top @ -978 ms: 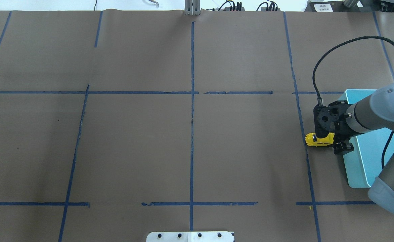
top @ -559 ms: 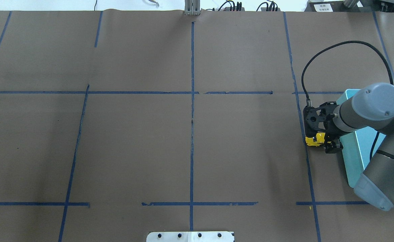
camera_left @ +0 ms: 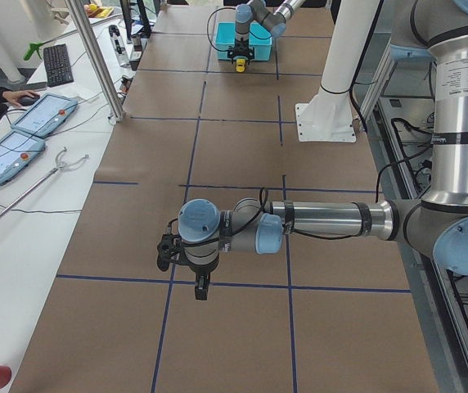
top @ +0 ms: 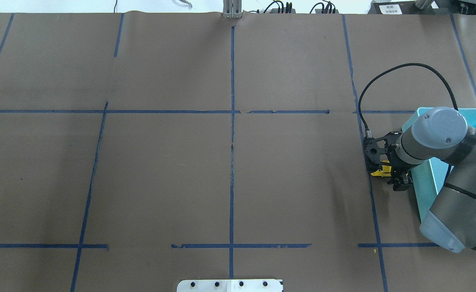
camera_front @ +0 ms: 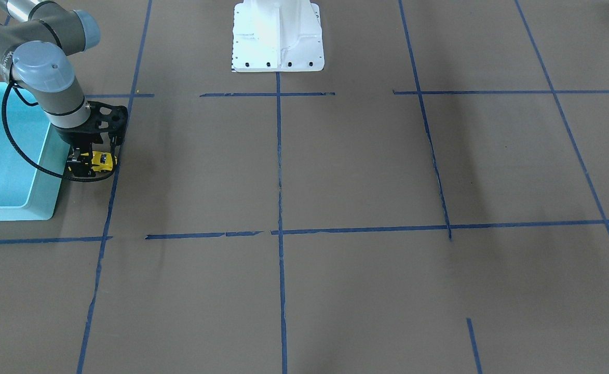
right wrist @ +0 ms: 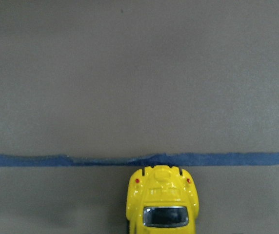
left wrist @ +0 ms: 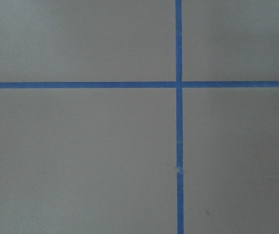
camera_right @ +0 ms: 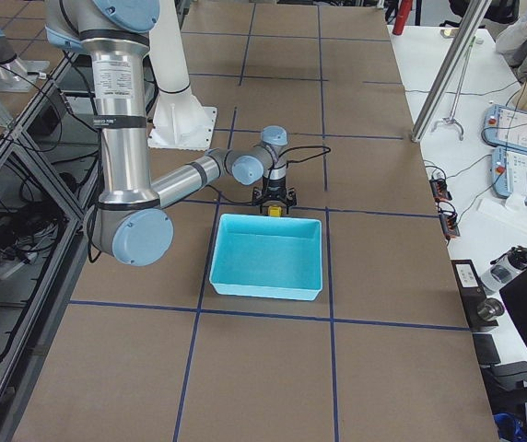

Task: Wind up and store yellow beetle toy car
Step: 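Close the right gripper on the yellow car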

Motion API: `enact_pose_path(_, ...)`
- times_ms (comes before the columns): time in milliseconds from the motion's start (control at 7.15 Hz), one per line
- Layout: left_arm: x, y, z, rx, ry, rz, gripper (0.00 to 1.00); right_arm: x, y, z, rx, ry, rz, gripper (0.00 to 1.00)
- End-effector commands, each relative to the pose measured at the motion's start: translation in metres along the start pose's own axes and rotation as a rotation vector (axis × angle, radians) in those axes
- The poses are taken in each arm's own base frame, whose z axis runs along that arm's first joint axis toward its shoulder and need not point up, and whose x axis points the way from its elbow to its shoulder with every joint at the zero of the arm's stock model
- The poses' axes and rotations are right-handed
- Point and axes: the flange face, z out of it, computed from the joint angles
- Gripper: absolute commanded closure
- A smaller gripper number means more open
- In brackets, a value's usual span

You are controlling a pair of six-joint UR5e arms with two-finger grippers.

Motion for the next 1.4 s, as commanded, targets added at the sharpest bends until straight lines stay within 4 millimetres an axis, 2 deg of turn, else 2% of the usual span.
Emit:
enact_pose_path(0, -0.001, 0.0, 0.001, -0.001, -0.002, -0.001, 0.0, -0.001, 0.004, 0.003, -0.01, -0.001, -0.006, 0.16)
enact_pose_path(140, -0.001, 0.0, 0.001, 0.001, -0.002, 0.0, 0.0, -0.001, 0.002, 0.003, -0.008, -0.002, -0.006, 0.38)
enact_pose_path(419, -0.001, 0.0, 0.001, 0.001, -0.002, 0.0, 0.0, -0.002, 0.002, 0.003, -0.008, -0.003, -0.018, 0.68)
enact_pose_path(559, -0.002, 0.001, 0.002, -0.002, -0.002, -0.002, 0.0, -0.001, 0.003, 0.001, -0.006, -0.004, -0.055, 0.73)
enact_pose_path(699, -0.002, 0.001, 0.002, -0.002, -0.002, -0.002, 0.0, 0.0, -0.002, -0.004, 0.004, 0.003, -0.061, 0.73)
enact_pose_path(839, -0.003, 0.0, 0.003, -0.003, -0.002, -0.003, 0.0, -0.003, -0.01, -0.018, -0.003, -0.007, -0.06, 0.73)
enact_pose_path(1118, -0.005, -0.001, 0.003, -0.003, -0.004, -0.005, 0.0, -0.008, -0.026, -0.066, -0.016, -0.024, -0.048, 0.72)
enact_pose_path(1258, -0.005, -0.001, 0.003, -0.003, -0.004, -0.005, 0.0, -0.009, -0.02, -0.094, -0.014, -0.015, -0.047, 0.72)
